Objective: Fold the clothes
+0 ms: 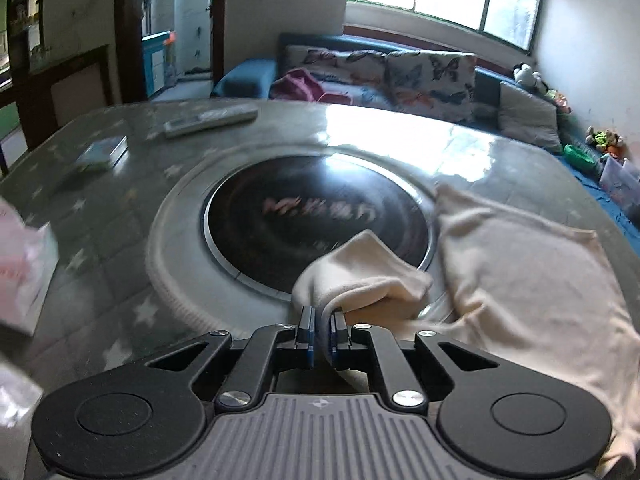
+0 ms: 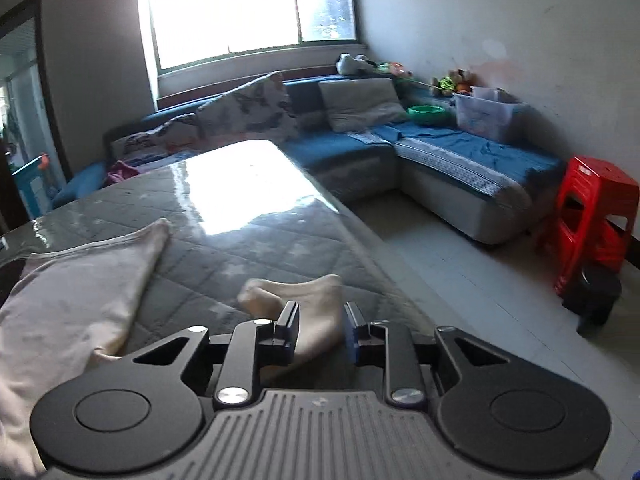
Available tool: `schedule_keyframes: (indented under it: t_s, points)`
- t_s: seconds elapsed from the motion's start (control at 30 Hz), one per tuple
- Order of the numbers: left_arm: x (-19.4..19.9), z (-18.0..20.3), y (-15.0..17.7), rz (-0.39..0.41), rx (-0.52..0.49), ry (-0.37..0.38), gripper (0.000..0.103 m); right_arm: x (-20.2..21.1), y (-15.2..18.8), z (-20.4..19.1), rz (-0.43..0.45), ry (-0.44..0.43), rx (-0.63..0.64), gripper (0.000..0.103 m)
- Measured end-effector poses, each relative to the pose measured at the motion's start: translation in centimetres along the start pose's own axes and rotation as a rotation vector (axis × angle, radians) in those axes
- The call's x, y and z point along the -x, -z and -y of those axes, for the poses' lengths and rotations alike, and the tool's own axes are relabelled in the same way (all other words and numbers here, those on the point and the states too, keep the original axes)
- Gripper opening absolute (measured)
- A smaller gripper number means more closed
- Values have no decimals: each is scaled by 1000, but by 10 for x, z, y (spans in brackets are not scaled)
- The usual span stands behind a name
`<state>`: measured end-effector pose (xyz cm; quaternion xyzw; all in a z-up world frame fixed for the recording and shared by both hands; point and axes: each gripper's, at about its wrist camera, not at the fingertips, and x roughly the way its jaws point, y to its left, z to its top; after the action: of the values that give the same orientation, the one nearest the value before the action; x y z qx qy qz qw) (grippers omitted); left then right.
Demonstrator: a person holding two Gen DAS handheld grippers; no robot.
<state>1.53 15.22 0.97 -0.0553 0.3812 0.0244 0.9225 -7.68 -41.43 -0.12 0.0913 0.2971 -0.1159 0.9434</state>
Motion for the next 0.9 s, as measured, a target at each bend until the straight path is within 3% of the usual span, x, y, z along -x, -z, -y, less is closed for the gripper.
schedule_keyframes:
  t_s: [0.07, 0.17, 0.37, 0.4, 0.43, 0.5, 0.53, 0.63, 0.8, 0.9]
  points:
    - [4, -3, 6, -3, -4, -17, 12, 5, -1, 2, 13, 8, -4, 37]
    - [9, -5, 10, -3, 6, -30, 15, 15, -3, -1, 41, -15, 21, 42]
    - [21, 2, 7, 32, -7, -31, 21, -3, -7, -38, -2, -71, 161, 42]
    - [24, 3, 5, 43, -6, -27, 26, -10, -7, -42, -24, -66, 175, 41]
    - [28, 3, 3, 55, -5, -25, 35, -17, -6, -46, -45, -61, 189, 38]
    - [35, 5, 0, 81, -16, -23, 40, -26, -5, -53, -66, -43, 228, 25]
    - [39, 7, -2, 92, -27, -15, 40, -26, -4, -55, -62, -33, 244, 11]
    - [41, 21, -6, 92, -58, 50, 41, -16, -4, -52, -8, -12, 265, 7]
    - [31, 70, -1, 57, -146, 202, 41, 29, -5, -24, 112, 12, 184, 7]
    - [20, 103, 7, 15, -201, 284, 41, 47, 9, -1, 111, 61, 103, 9]
